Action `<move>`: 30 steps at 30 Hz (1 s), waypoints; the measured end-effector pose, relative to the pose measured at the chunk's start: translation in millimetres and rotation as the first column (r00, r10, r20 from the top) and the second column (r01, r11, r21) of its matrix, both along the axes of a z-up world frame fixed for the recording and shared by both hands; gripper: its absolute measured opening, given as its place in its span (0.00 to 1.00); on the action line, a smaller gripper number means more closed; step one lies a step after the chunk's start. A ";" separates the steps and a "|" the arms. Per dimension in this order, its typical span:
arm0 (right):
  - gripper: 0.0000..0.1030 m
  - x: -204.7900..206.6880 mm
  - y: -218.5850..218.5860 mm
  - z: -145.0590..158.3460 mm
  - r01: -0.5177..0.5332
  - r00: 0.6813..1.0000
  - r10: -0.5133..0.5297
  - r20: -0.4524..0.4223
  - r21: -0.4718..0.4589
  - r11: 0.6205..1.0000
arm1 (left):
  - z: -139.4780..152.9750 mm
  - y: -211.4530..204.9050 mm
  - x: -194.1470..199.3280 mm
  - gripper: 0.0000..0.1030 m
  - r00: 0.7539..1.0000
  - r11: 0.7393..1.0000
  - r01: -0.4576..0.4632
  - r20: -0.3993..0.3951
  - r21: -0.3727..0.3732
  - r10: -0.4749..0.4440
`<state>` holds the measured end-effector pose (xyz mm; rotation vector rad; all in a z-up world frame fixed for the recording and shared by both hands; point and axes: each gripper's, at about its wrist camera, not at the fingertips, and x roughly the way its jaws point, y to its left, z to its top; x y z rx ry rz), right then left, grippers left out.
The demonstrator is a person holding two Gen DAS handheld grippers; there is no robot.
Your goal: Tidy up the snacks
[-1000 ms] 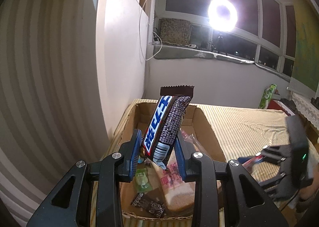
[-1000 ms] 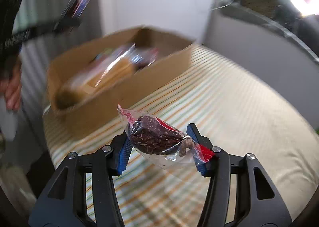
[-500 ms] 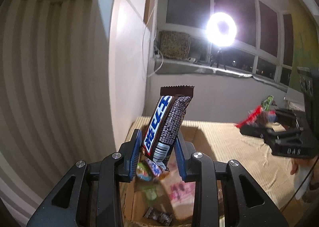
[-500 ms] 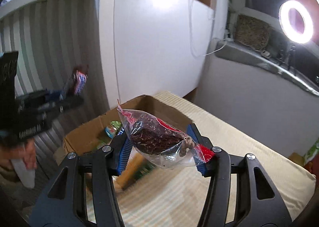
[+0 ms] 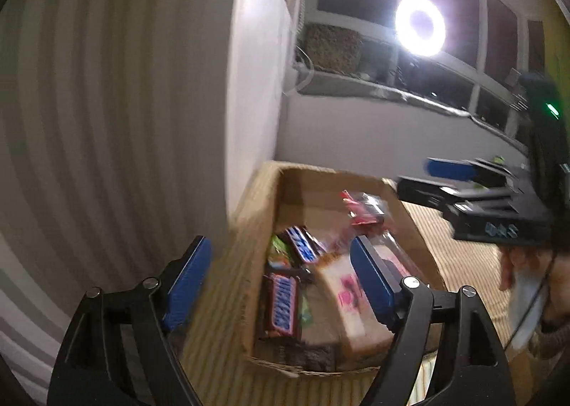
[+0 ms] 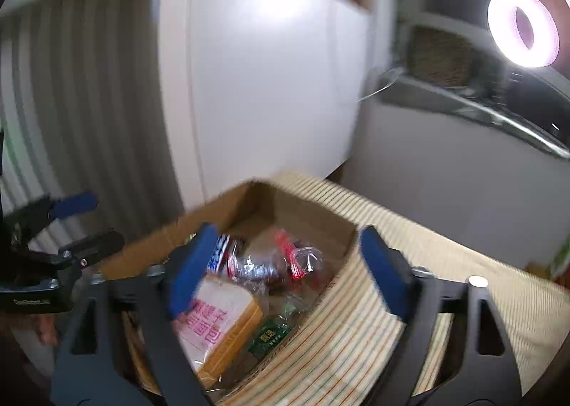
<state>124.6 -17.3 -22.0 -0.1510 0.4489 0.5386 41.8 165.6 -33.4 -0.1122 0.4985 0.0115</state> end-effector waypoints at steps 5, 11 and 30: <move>1.00 -24.3 -10.5 9.7 0.123 0.992 -0.124 0.005 0.069 0.990 | 14.9 -1.8 -12.3 0.87 0.997 0.997 -0.063 0.039 0.037 0.061; 1.00 -39.1 -1.7 9.8 0.215 0.977 -0.215 0.004 0.034 0.976 | 28.3 -6.8 -33.7 0.99 0.992 0.989 -0.113 0.060 0.095 0.107; 1.00 -73.4 -22.6 6.7 0.262 0.961 -0.263 0.084 0.028 0.965 | 33.9 -17.3 -35.3 0.99 0.992 0.992 -0.090 0.097 0.084 0.081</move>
